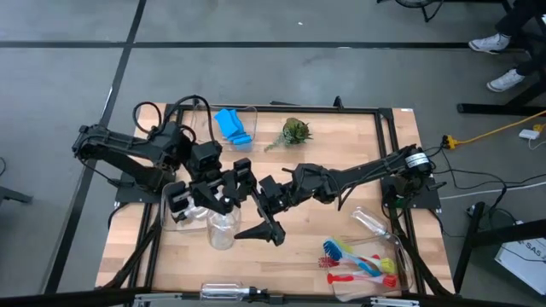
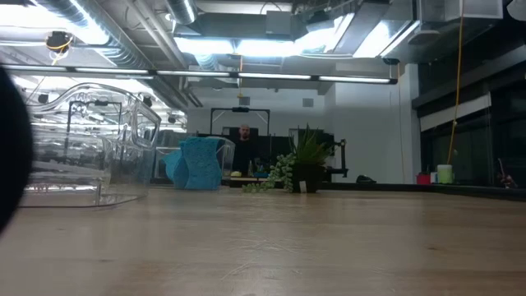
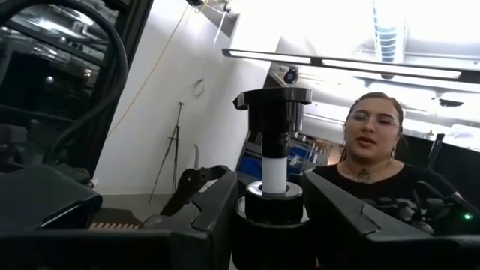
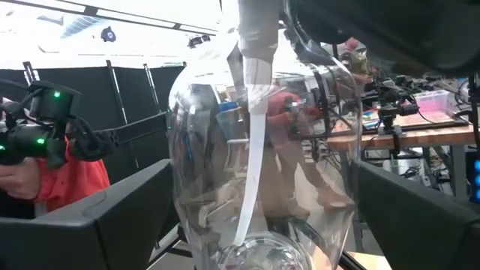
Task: Pick & Place Kitchen Sink Supplies
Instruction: Put the transparent soap dispenser into the middle transparent bin
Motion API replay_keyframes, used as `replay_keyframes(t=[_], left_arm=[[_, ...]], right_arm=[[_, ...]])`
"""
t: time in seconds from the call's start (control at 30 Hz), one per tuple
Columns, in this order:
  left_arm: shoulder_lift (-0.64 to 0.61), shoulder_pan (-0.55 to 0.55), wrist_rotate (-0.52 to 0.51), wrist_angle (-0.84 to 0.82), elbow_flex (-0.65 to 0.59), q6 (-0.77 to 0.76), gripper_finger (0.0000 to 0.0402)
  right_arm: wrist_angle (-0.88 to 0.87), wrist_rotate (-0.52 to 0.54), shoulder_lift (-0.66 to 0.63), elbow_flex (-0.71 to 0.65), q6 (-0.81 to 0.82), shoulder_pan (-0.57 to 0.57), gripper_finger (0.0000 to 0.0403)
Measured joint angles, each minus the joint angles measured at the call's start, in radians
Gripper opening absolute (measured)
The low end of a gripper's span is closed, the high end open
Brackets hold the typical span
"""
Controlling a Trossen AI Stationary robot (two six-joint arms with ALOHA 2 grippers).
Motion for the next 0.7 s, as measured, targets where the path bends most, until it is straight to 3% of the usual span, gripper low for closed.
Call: replay_keyframes(t=[0.43,0.7], left_arm=[[0.000,0.001,0.001,0.000,0.000,0.003,0.0129],[-0.006,0.001,0.002,-0.008,-0.001,0.005,0.0129]], right_arm=[[0.000,-0.002,0.000,0.000,0.002,0.000,0.0353],[-0.021,-0.003,-0.002,0.000,0.004,-0.001,0.0351]])
